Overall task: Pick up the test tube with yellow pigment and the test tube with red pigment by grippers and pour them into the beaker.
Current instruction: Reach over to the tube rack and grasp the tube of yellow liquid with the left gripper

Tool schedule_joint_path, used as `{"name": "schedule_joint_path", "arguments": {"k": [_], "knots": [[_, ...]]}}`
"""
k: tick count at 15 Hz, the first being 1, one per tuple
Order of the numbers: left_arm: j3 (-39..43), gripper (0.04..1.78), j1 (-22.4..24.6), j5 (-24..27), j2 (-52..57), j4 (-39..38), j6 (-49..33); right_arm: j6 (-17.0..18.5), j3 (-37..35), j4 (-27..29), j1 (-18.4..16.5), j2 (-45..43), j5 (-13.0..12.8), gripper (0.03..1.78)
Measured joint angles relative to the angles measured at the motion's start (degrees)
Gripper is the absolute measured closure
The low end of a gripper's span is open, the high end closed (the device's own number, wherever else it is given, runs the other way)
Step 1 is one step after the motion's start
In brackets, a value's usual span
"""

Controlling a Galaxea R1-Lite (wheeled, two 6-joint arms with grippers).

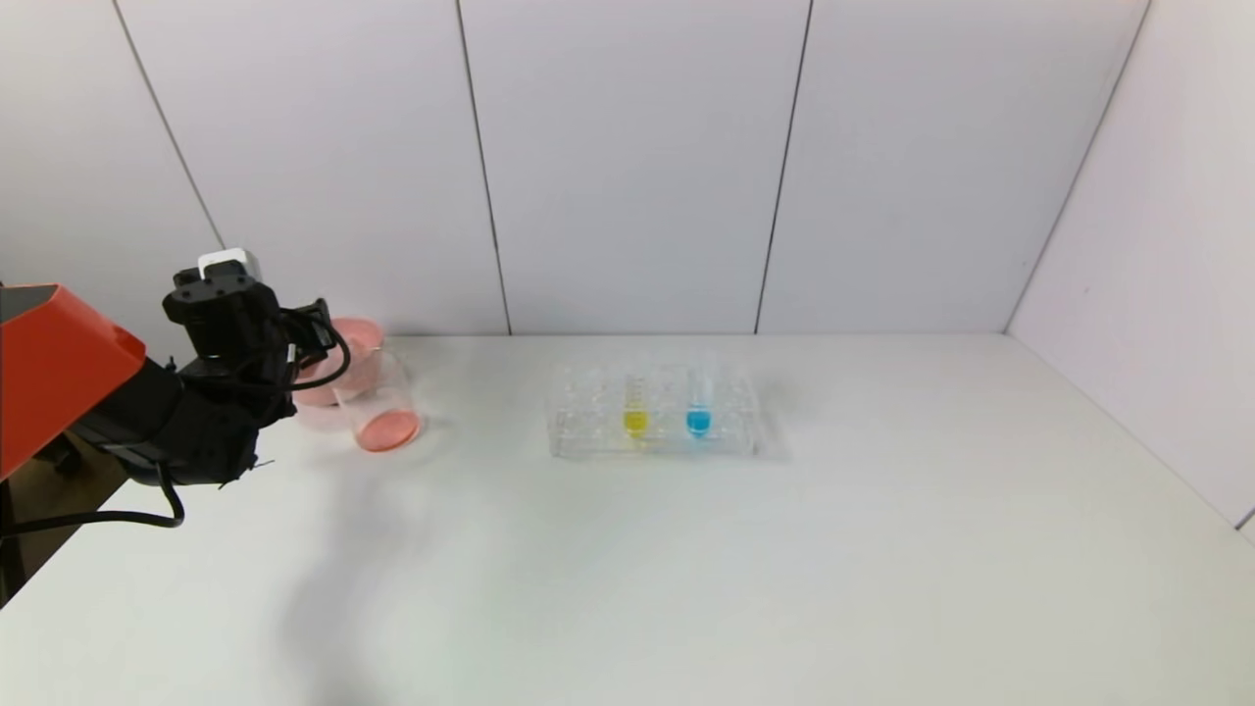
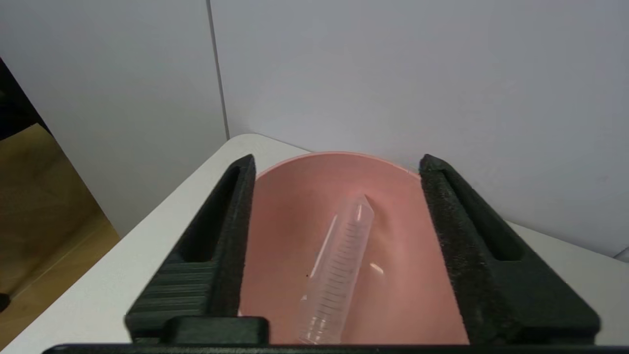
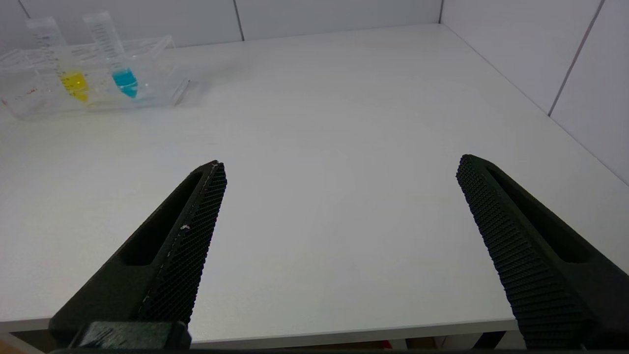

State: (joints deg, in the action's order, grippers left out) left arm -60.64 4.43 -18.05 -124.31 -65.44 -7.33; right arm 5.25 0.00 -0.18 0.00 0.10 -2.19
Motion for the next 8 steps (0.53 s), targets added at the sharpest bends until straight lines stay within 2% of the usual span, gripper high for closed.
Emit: {"name": "schedule_joint_path", "arguments": {"k": [2,4,6,8], "knots": [[0.00,0.28,0.06,-0.02,1.05,0.21,0.00,0.00,0.00,0.02,0.00,0.01,0.00,0.10],[0.74,0.11,0.00,0.45,3.72,1.16,0.13,-0.02,0.00,0.00,0.00,0.00,0.00,0.10],[2.97,0.05,-0.11,2.82,8.07,3.49,0.06,0.00,0.00,0.00,0.00,0.00,0.00,0.10],[6.73,0.05,-0.18,8.33,14.03,7.20,-0.27,-0.02,0.00,0.00,0.00,0.01,0.00,0.10]]}}
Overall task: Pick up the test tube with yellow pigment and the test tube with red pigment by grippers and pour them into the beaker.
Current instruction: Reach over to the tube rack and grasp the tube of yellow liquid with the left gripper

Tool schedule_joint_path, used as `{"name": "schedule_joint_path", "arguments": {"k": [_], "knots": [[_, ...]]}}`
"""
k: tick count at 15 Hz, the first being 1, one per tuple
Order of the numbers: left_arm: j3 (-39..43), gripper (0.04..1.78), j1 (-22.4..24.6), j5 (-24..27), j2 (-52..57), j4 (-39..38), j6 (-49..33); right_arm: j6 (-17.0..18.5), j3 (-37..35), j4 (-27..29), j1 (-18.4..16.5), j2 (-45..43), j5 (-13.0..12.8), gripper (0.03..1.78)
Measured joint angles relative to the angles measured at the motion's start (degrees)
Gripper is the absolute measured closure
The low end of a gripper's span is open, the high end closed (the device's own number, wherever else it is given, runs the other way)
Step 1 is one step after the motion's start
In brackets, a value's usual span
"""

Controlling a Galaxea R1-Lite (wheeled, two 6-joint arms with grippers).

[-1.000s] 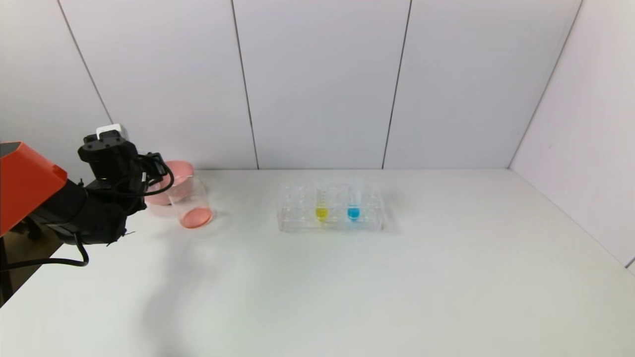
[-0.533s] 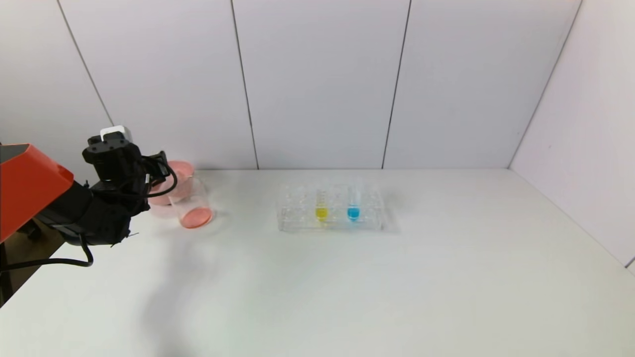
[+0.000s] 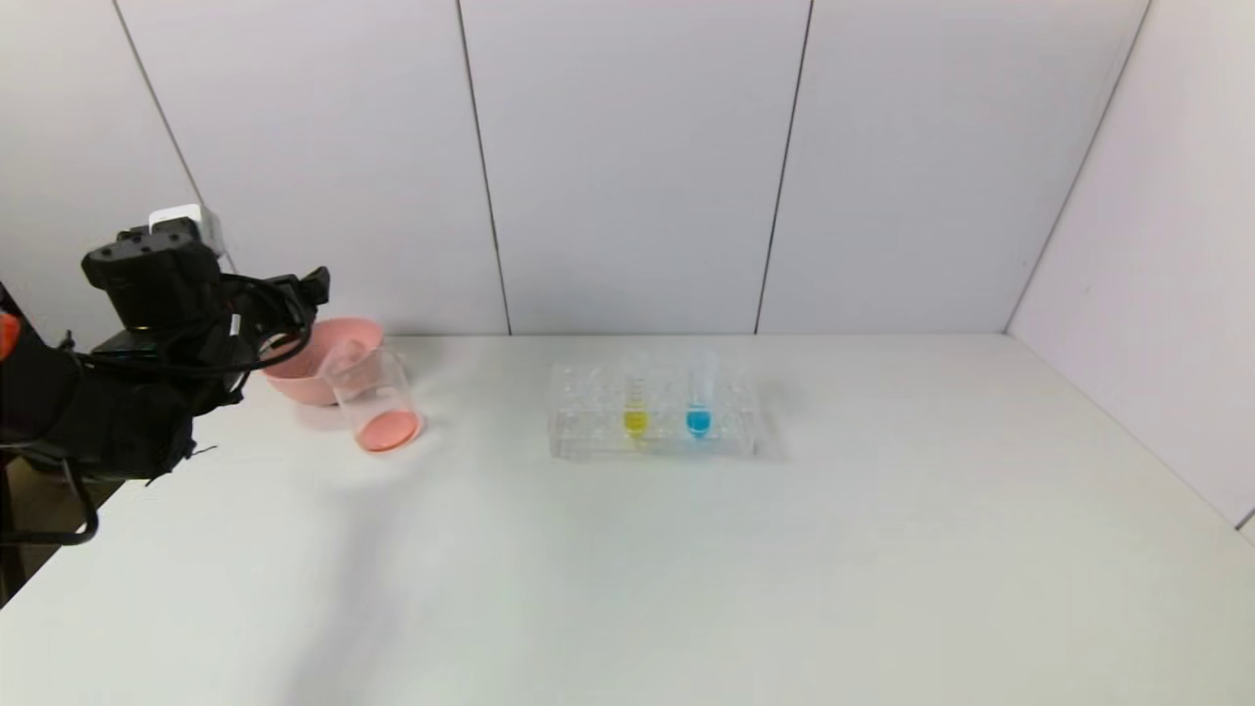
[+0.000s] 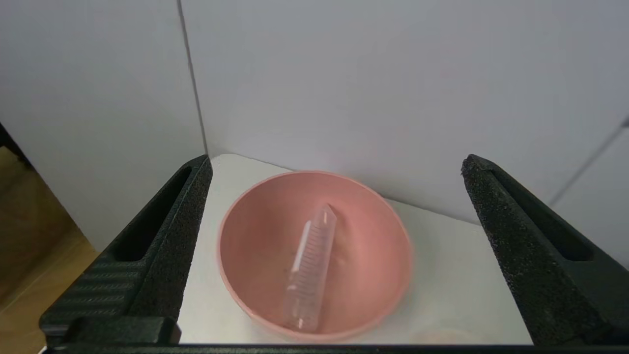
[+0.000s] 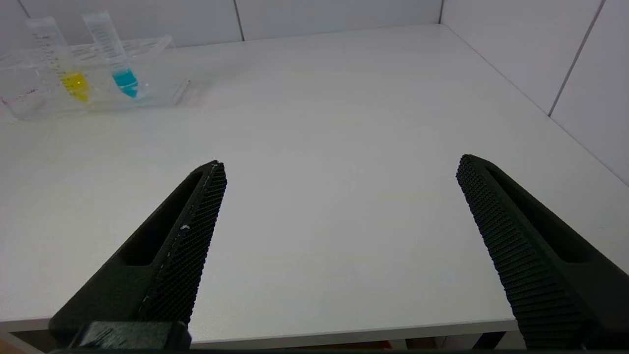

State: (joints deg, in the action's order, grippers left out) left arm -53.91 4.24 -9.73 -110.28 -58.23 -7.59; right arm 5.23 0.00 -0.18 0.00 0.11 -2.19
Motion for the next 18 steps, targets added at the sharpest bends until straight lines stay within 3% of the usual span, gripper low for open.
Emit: {"name": "schedule_joint_path", "arguments": {"k": [5,7,8,10,12,15,18], "knots": [[14.49,0.06,-1.07,24.44,18.13,10.01,0.16,0.02,0.00,0.00,0.00,0.00,0.00,0.10],[18.76,0.06,-5.39,31.20,23.78,14.08,0.22,0.02,0.00,0.00,0.00,0.00,0.00,0.10],[20.44,0.06,-8.79,31.78,26.01,15.48,0.22,0.02,0.00,0.00,0.00,0.00,0.00,0.10],[22.80,0.06,-16.77,28.88,28.75,16.65,0.18,0.02,0.00,-0.02,0.00,0.00,0.00,0.10],[24.15,0.06,-27.25,21.82,29.43,16.87,0.00,0.04,0.00,0.00,0.00,-0.01,0.00,0.10],[24.03,0.06,-42.52,6.05,25.41,13.62,-0.30,0.02,0.00,0.02,0.00,0.00,0.00,0.10],[21.20,0.06,-50.99,-10.06,16.12,6.08,-0.17,0.00,0.00,-0.02,0.00,-0.01,0.00,0.10]]}}
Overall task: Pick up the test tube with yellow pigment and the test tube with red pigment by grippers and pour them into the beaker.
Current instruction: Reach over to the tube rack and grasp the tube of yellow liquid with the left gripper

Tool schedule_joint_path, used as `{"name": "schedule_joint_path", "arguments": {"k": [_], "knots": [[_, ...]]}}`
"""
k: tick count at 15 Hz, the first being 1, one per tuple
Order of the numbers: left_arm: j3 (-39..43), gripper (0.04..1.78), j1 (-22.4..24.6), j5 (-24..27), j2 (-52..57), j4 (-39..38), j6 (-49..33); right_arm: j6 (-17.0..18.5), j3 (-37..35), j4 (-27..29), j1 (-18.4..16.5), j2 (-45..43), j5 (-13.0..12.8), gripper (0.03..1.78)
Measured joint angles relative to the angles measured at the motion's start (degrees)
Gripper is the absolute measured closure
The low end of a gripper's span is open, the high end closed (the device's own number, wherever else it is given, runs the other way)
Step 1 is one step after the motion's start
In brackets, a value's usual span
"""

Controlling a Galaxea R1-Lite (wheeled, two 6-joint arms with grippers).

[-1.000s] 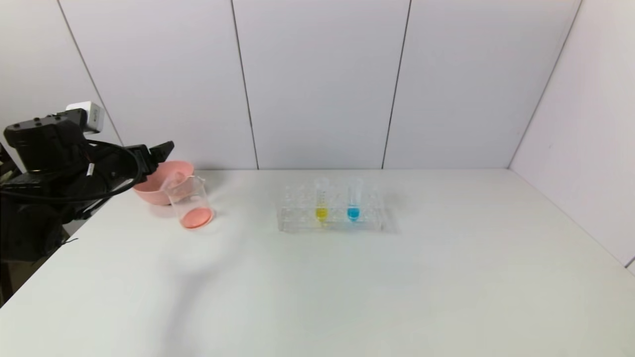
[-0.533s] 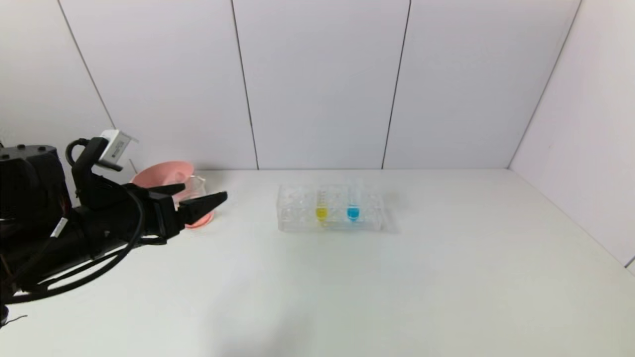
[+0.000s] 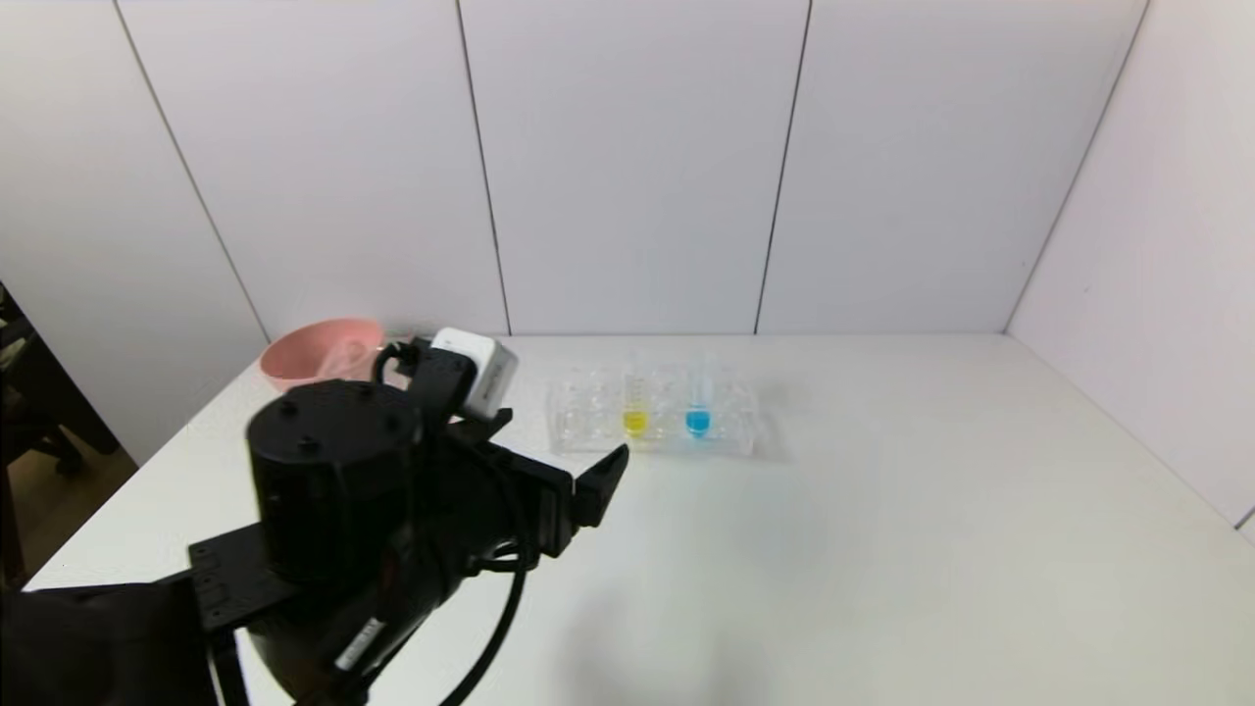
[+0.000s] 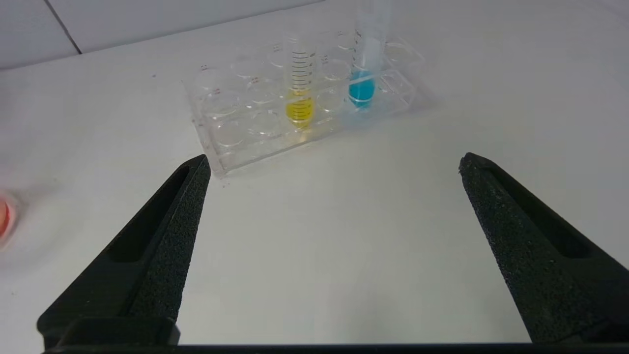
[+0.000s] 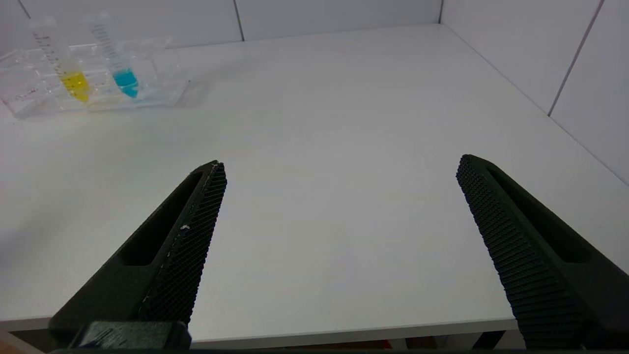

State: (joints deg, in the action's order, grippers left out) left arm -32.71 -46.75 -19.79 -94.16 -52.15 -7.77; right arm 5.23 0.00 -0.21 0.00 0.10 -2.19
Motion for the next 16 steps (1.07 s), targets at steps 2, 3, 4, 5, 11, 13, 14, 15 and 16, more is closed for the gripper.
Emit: {"name": "schedule_joint_path", "arguments": {"k": [2,3,4,5,11,13,14,15,16], "knots": [[-4.61,0.06,-2.74,-9.46,-7.13,-2.69,0.00,0.02,0.00,0.02,0.00,0.01,0.00,0.10],[-7.61,0.06,-3.46,-13.59,-10.52,-3.25,-0.04,0.02,0.00,0.05,0.00,0.01,0.00,0.10],[-10.86,0.06,-3.90,-17.44,-13.53,-3.61,-0.11,0.04,0.00,0.02,0.00,0.01,0.00,0.10],[-14.18,0.06,-4.21,-20.89,-16.81,-4.16,-0.17,0.02,0.00,0.02,0.00,0.00,0.00,0.10],[-27.58,0.06,-3.35,-24.44,-30.10,-6.97,1.18,0.02,0.00,0.02,0.00,0.00,0.00,0.10],[-30.51,0.06,-1.71,-24.09,-32.85,-7.72,1.84,0.02,0.00,0.00,0.00,0.00,0.00,0.10],[-31.87,0.06,-0.82,-23.41,-33.98,-8.07,2.34,0.02,0.00,0.05,0.00,0.00,0.00,0.10],[-33.00,0.06,0.01,-22.60,-34.93,-8.31,3.22,0.02,0.00,0.02,0.00,0.01,0.00,0.10],[-34.13,0.06,0.73,-21.70,-35.83,-8.81,3.96,0.02,0.00,0.05,0.00,0.01,0.00,0.10]]}}
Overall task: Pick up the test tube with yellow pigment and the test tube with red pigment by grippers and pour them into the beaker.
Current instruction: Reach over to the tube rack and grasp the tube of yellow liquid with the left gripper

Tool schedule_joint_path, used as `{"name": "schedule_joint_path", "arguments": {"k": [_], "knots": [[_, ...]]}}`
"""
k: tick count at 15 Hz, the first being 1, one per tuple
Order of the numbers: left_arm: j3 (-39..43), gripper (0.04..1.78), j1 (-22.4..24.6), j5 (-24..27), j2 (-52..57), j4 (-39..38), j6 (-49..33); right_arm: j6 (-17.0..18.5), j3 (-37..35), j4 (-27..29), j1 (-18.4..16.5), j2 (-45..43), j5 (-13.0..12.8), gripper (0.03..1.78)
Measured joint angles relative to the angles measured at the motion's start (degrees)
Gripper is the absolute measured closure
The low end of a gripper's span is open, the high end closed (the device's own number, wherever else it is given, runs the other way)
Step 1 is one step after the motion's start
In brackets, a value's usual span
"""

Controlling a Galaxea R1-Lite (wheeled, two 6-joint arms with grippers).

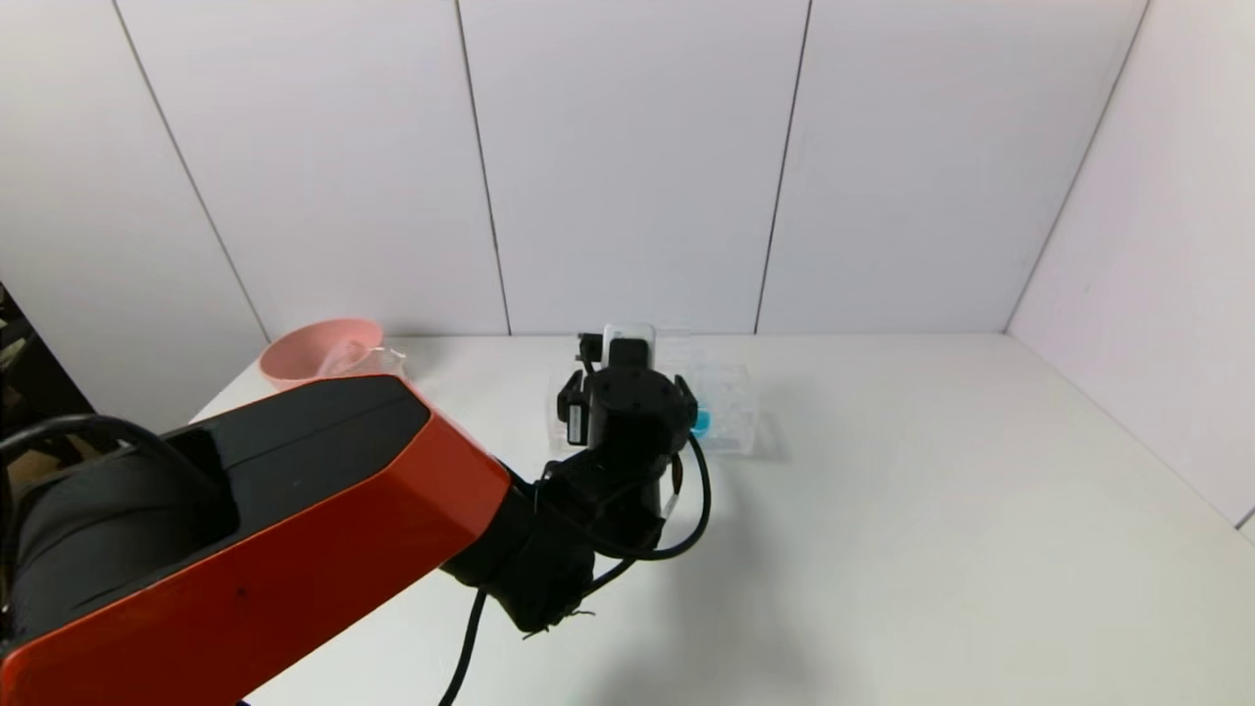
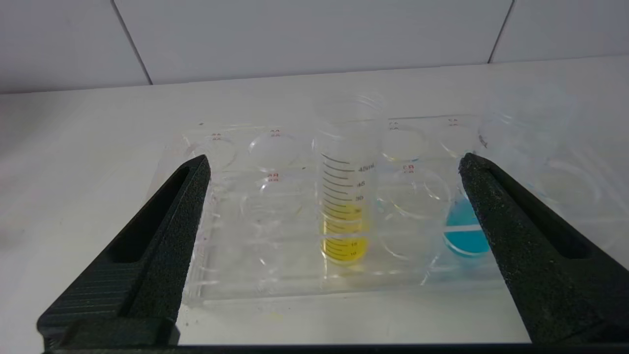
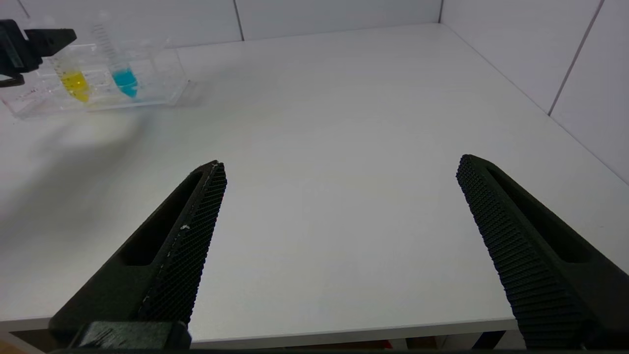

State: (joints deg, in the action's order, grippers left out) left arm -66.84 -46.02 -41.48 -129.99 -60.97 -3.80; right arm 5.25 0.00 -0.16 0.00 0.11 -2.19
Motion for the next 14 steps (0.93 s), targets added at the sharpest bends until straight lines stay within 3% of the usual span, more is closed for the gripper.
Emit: {"name": "schedule_joint_path", "arguments": {"k": [3,9,12,14], "knots": [[-3.19,0.06,1.84,2.79,-2.49,-0.89,1.50,0.00,0.00,0.00,0.00,-0.01,0.00,0.10],[-6.03,0.10,2.96,2.88,-4.74,-1.16,1.60,-0.02,0.00,-0.02,0.00,0.00,0.00,0.10],[-6.28,0.37,3.00,2.95,-5.05,-1.73,1.61,-0.02,0.00,0.00,0.00,-0.01,0.00,0.10],[-6.72,0.68,3.19,2.95,-5.40,-1.96,1.61,0.00,0.00,-0.02,0.00,0.00,0.02,0.10]]}}
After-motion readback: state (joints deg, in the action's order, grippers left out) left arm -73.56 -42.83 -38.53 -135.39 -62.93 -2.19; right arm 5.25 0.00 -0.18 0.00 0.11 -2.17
